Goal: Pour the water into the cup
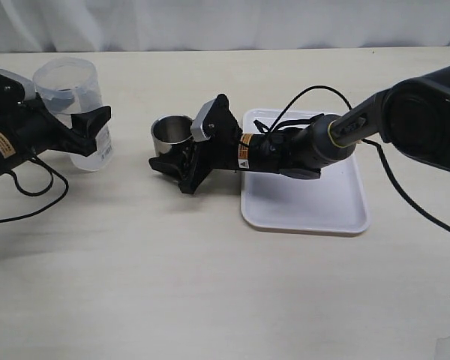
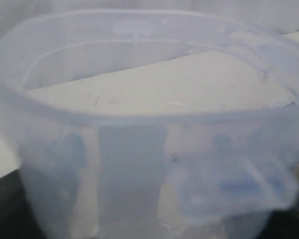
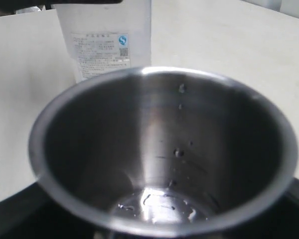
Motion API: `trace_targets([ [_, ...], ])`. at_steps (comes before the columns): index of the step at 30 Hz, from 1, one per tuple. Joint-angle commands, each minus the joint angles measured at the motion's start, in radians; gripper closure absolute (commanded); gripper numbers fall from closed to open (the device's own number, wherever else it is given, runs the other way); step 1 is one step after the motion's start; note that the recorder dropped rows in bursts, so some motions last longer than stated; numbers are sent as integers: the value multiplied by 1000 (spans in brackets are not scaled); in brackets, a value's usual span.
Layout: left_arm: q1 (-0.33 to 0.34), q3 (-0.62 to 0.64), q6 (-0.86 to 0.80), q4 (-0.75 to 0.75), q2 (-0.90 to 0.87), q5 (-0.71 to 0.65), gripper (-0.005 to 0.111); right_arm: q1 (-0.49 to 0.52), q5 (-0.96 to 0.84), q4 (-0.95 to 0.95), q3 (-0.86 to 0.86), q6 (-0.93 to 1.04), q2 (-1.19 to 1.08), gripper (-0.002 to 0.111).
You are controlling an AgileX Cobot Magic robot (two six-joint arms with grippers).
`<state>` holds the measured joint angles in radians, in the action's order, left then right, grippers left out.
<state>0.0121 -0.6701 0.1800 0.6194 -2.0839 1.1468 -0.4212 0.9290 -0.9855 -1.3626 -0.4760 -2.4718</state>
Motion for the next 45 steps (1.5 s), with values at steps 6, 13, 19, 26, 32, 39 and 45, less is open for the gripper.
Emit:
trace_targets([
  [6,-2,-94,12,63,-3,-7,107,0,-37,-15,3,-10,-8,104],
  [13,-46,-185,8,104,-3,-109,107,0,-37,-15,3,-10,-8,104],
  [19,-133,-268,-93,104,-3,-241,107,0,-37,-15,3,-10,-8,104],
  [26,-158,-321,-207,104,-3,-309,107,0,-37,-15,3,-10,-8,104],
  [32,-158,-321,-376,106,-3,-309,107,0,-37,-15,3,-10,-8,104],
  [39,-158,-321,-472,144,-3,-303,107,0,-37,-15,3,-10,-8,104],
  [45,-158,-321,-541,157,-3,-299,107,0,-37,-15,3,-10,-8,104],
])
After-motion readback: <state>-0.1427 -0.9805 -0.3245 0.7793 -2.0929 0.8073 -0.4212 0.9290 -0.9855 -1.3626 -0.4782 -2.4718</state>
